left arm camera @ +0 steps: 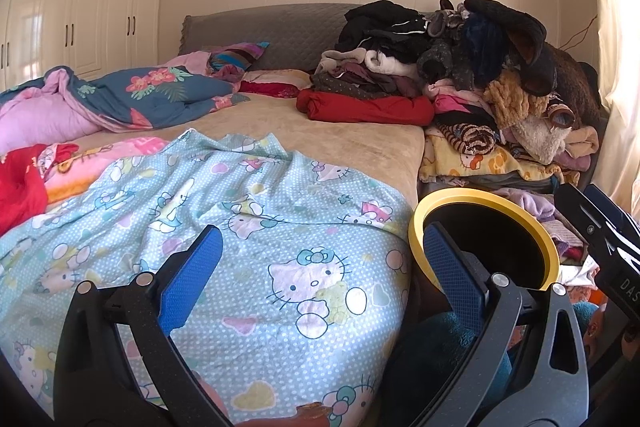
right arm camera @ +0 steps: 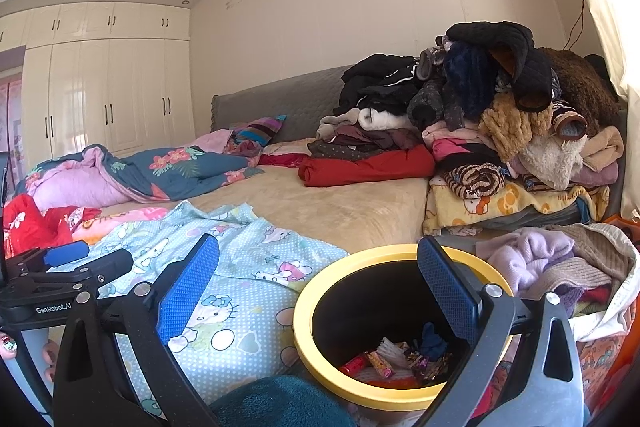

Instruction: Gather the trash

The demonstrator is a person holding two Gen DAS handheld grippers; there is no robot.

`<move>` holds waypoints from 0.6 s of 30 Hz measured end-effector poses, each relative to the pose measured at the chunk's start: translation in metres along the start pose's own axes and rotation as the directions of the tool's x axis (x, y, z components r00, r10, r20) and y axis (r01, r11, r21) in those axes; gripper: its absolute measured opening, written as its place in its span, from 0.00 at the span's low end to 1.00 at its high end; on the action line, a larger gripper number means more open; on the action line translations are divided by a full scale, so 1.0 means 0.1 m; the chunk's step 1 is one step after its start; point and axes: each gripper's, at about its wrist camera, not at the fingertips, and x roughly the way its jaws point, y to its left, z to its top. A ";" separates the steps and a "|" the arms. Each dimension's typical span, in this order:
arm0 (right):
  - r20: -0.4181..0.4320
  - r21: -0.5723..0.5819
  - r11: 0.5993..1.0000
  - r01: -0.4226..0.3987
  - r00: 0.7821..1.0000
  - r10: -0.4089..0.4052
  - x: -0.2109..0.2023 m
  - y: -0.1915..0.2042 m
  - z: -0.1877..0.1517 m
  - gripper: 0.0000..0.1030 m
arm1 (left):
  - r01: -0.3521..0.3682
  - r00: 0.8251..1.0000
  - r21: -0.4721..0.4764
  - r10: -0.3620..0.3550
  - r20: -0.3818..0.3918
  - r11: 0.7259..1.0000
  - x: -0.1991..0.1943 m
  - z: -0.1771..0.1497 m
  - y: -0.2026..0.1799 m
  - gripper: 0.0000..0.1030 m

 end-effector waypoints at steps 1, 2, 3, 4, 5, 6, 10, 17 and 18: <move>0.001 0.000 1.000 0.001 1.000 -0.001 0.00 0.00 0.00 0.94 | 0.001 1.000 -0.001 -0.001 0.000 1.000 0.00 0.00 0.00 0.89; 0.002 0.000 1.000 0.001 1.000 -0.001 0.00 0.01 0.00 0.94 | 0.001 1.000 -0.002 -0.001 0.000 1.000 0.00 0.00 0.00 0.89; 0.001 0.001 1.000 -0.002 1.000 0.002 0.00 0.00 0.00 0.94 | 0.000 1.000 -0.002 0.000 0.000 1.000 0.00 0.00 0.00 0.89; 0.000 0.002 1.000 -0.001 1.000 0.001 0.00 0.00 0.00 0.94 | 0.000 1.000 -0.002 0.000 0.000 1.000 0.00 0.00 0.00 0.89; -0.001 0.003 1.000 -0.001 1.000 0.001 0.00 -0.01 0.00 0.94 | 0.001 1.000 -0.002 -0.001 0.000 1.000 0.00 0.00 0.00 0.89; -0.001 0.003 1.000 -0.002 1.000 0.002 0.00 -0.01 0.00 0.94 | 0.002 1.000 -0.002 -0.002 0.000 1.000 0.00 0.00 0.00 0.89; -0.005 0.007 1.000 0.001 1.000 -0.001 0.00 -0.03 -0.01 0.94 | 0.001 1.000 -0.003 -0.001 0.000 1.000 0.00 -0.01 0.00 0.89; -0.004 0.006 1.000 0.001 1.000 -0.001 0.00 -0.03 -0.02 0.94 | 0.003 1.000 -0.003 -0.003 0.004 1.000 0.00 -0.01 0.01 0.89; -0.005 0.007 1.000 0.000 1.000 0.000 0.00 -0.03 -0.01 0.94 | 0.005 1.000 -0.003 -0.005 0.004 1.000 0.00 -0.01 0.01 0.89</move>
